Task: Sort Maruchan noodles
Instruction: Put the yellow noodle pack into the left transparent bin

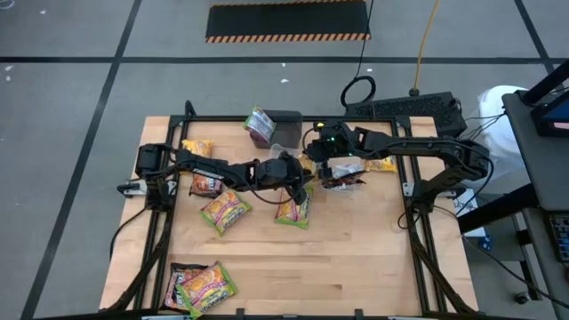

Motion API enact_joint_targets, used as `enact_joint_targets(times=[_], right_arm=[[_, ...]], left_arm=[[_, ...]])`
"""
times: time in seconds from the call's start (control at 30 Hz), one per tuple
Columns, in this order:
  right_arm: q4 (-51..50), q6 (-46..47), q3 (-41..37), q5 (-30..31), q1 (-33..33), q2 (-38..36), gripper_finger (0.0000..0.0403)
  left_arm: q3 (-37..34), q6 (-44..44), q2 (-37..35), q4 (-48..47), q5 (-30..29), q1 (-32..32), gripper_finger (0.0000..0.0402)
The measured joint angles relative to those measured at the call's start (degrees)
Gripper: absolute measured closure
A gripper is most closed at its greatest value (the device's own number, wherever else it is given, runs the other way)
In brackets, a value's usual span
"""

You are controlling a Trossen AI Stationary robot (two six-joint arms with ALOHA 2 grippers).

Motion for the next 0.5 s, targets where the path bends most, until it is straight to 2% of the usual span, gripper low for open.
enact_joint_targets(times=[0.5], right_arm=[[-0.01,0.0,0.0,0.03,0.01,0.0,0.0403]], left_arm=[[0.0,5.53,0.0,-0.35,-0.31,-0.09,0.0319]])
